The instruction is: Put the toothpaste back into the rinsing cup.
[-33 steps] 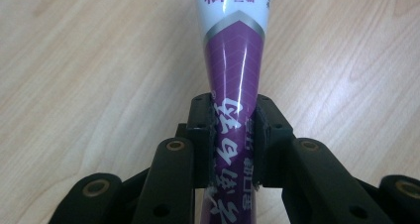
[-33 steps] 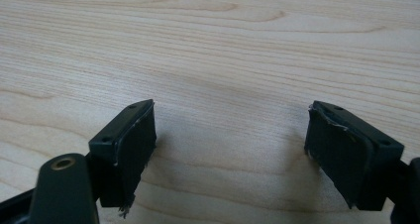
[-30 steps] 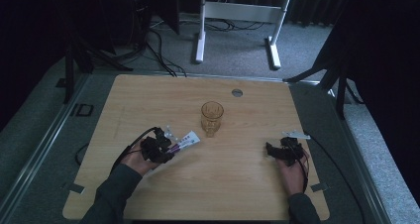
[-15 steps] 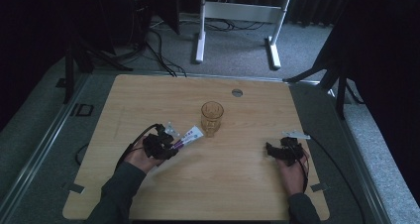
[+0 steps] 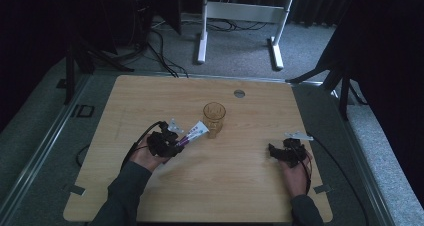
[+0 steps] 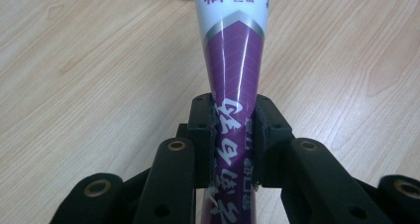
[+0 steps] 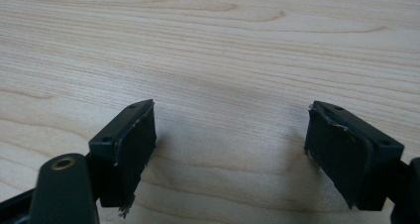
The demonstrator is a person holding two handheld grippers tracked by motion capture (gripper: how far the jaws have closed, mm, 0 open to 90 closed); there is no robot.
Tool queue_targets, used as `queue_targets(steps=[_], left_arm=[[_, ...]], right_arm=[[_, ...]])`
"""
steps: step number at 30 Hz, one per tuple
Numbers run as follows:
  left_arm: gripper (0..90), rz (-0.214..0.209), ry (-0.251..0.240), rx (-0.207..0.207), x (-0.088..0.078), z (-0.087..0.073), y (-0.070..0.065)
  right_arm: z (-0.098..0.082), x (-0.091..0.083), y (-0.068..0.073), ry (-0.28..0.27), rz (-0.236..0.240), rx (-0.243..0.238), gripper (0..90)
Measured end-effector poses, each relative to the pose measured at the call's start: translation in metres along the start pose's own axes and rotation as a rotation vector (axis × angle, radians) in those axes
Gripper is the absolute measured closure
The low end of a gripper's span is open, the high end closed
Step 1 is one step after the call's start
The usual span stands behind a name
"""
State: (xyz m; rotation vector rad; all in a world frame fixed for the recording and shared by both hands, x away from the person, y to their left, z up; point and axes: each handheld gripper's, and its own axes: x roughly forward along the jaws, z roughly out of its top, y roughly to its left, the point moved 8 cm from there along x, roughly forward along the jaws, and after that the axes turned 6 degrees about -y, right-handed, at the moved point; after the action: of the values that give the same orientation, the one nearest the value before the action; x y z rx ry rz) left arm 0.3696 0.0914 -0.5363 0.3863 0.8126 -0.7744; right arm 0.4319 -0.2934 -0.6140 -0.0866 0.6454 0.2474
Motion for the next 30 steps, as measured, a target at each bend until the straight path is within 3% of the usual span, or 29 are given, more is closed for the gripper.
queue_targets(steps=[30], left_arm=[[74.0, 0.027, -0.077, -0.034, -0.003, 0.029, 0.003]], right_arm=[[0.0, 0.0, 0.0, 0.0, 0.0, 0.0, 19.5]])
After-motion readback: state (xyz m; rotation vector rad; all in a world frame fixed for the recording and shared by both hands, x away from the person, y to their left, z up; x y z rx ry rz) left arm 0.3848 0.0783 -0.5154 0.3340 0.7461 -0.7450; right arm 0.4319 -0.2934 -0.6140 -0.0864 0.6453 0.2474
